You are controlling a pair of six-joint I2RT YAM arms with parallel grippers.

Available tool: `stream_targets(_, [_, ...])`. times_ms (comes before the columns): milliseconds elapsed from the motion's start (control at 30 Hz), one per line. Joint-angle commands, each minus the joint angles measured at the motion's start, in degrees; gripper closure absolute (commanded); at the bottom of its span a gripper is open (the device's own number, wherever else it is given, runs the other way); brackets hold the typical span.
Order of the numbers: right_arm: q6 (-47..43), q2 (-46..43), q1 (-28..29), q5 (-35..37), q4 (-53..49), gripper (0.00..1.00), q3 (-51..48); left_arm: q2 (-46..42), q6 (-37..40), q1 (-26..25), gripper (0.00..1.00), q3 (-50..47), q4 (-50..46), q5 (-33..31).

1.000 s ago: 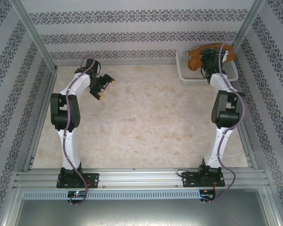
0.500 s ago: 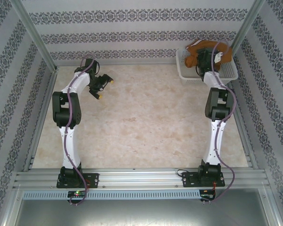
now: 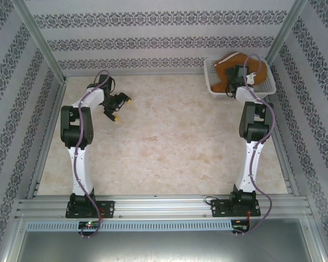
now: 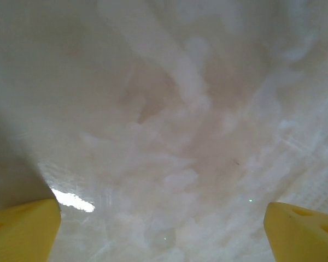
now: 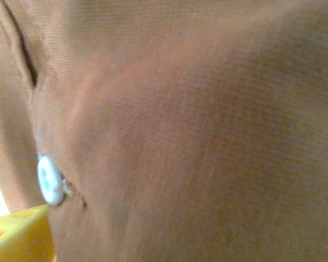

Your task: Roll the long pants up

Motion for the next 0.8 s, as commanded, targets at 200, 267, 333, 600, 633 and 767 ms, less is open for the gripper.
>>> stream_targets(200, [-4.3, -10.8, 0.8, 2.5, -14.1, 0.03, 1.4, -5.7, -0.7, 0.6, 0.04, -3.7, 1.9, 1.5])
stream_targets(267, [-6.3, -13.9, 0.8, 3.4, -16.5, 0.04, 1.2, -6.2, -0.8, 0.6, 0.04, -4.2, 2.3, 1.5])
stream_targets(333, [-8.1, -17.0, 0.7, 4.2, -19.6, 0.03, 1.0, -6.6, -1.0, 0.6, 0.04, -4.9, 2.9, 1.7])
stream_targets(600, [-14.7, -21.0, -1.0, -1.9, -31.8, 0.02, 5.6, -7.2, -1.9, 0.6, 0.04, -6.8, 5.0, 3.1])
stream_targets(633, [-15.2, -20.2, -1.3, -2.9, -32.6, 0.02, 6.3, -7.2, -2.1, 0.6, 0.04, -6.9, 5.2, 3.4])
stream_targets(767, [-19.5, -20.5, -1.1, -3.3, -31.0, 0.03, 5.8, -8.4, -2.4, 0.6, 0.04, -8.2, 5.9, 3.6])
